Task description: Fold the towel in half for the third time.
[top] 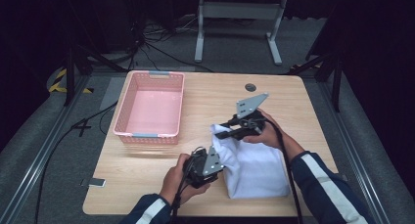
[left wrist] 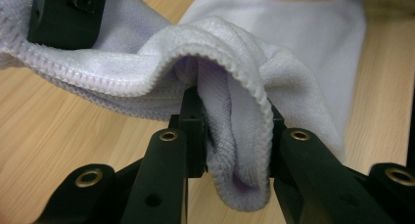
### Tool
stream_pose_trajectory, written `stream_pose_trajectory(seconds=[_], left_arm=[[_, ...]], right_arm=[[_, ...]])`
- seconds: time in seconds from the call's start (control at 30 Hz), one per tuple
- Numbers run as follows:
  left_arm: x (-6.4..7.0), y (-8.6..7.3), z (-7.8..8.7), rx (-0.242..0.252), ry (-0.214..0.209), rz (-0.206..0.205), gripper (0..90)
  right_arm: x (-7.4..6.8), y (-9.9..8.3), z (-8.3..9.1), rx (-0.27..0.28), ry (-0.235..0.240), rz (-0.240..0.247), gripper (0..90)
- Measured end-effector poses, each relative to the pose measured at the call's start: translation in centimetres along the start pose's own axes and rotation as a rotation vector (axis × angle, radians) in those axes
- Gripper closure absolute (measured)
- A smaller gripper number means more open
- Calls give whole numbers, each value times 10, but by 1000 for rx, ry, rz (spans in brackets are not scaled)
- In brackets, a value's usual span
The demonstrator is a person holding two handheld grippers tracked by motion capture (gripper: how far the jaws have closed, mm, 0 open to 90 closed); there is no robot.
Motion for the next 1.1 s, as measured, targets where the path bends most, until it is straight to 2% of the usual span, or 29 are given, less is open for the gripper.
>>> stream_pose_trajectory(seconds=[0.03,0.07,0.1,0.13,0.17,0.2,0.23,0.27,0.3,0.33,0.4,0.43,0.47,0.5,0.53,0.57,0.6,0.67,0.8,0.87,0.93,1.0,1.03,1.07,1.1], left_arm=[[0,0,0,0,0,0,730],[3,8,-7,3,-16,-13,730],[11,17,-18,3,-41,-35,726],[11,17,-18,3,-41,-35,723],[15,22,-26,-11,-58,-73,723],[23,27,-39,-21,-91,-87,707],[23,27,-39,-21,-91,-87,694],[28,31,-48,-24,-107,-88,694],[33,33,-54,-28,-134,-77,624],[37,34,-59,-27,-157,-80,624],[45,37,-67,-22,-177,-78,560],[48,38,-66,-13,-189,-55,518],[47,39,-64,-1,-198,-55,477],[45,39,-58,13,-198,-28,435],[44,38,-53,34,-219,-13,396],[43,36,-47,45,-232,3,390],[43,33,-43,50,-236,14,372],[43,22,-38,13,-244,18,336],[48,0,-36,-40,-236,27,335],[48,-8,-37,-62,-227,48,327],[48,-14,-40,-80,-217,67,318],[51,-19,-40,-93,-219,67,321],[51,-21,-41,-100,-208,61,320],[51,-25,-42,-107,-199,73,321],[50,-27,-43,-115,-197,72,334]], right_arm=[[0,-6,11,12,-5,-9,704],[0,-6,11,12,-5,-9,704],[0,-22,28,27,-18,-26,694],[0,-22,28,27,-18,-26,694],[-1,-27,33,30,-19,-36,687],[-1,-46,47,24,-33,-55,670],[-1,-46,47,24,-33,-55,670],[-2,-53,52,19,-39,-65,655],[-3,-72,66,17,-58,-86,601],[-3,-72,66,17,-58,-86,601],[-6,-89,79,10,-73,-115,541],[-6,-97,85,7,-92,-127,509],[-5,-105,92,-4,-116,-143,464],[-6,-113,99,-4,-122,-164,454],[-6,-122,108,-8,-134,-182,435],[-7,-128,115,-14,-165,-175,431],[-8,-134,121,-17,-180,-188,425],[-10,-143,129,-40,-218,-200,395],[-19,-151,141,-78,-295,-211,382],[-23,-153,146,-125,-363,-214,383],[-25,-152,153,-117,-414,-234,397],[-28,-151,159,-128,-494,-239,411],[-33,-148,160,-103,-480,-236,432],[-41,-145,160,-73,-453,-227,462],[-48,-142,157,-63,-428,-212,490]])
Point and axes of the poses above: each handheld gripper's, and its own axes: z roughly backward along the jaws, y roughly out of its top, x roughly to its right, the point moved 7 cm from there along -z, roughly forward along the jaws, and after that the axes turned 5 degrees about y, right-handed, at the moved point
